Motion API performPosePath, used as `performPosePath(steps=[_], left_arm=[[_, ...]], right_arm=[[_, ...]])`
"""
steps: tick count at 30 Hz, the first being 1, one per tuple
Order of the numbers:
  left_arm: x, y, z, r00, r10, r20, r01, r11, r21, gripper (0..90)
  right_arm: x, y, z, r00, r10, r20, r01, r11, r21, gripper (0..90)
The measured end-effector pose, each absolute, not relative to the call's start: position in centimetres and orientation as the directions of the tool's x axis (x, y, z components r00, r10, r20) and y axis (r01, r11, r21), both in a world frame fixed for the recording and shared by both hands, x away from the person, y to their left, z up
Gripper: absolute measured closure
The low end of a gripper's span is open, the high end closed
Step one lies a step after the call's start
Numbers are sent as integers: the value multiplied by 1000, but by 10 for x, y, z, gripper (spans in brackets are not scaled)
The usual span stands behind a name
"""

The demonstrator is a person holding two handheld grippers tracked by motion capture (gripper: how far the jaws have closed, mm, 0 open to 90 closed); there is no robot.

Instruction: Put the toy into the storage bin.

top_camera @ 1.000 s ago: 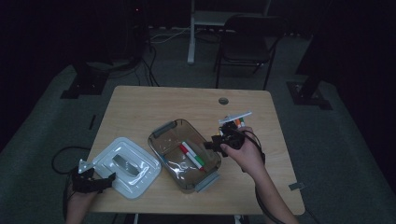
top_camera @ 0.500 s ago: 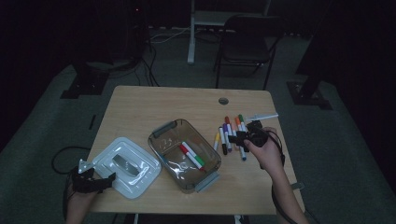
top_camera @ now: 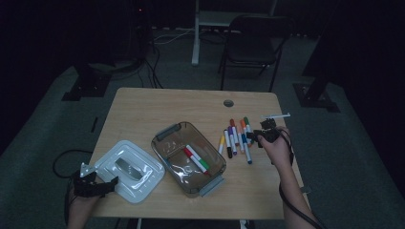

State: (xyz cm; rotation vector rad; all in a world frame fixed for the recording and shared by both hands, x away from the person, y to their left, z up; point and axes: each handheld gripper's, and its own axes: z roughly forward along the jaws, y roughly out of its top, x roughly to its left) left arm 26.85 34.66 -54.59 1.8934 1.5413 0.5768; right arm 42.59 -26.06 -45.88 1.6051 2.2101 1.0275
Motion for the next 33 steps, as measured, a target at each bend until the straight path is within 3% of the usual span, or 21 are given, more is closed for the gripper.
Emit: performPosePath(steps=[10,21,33], left_arm=[[268,347,-546,223,974,-50,702,-125,701,5],[268,347,-546,223,974,-50,702,-125,702,5],[268,347,-546,222,974,-50,702,-124,702,5]], right_arm=[[465,-276,-483,-294,934,202,800,124,587,639],[497,-272,-502,-260,950,174,817,121,563,628],[511,-272,-517,-223,962,156,861,119,495,657]])
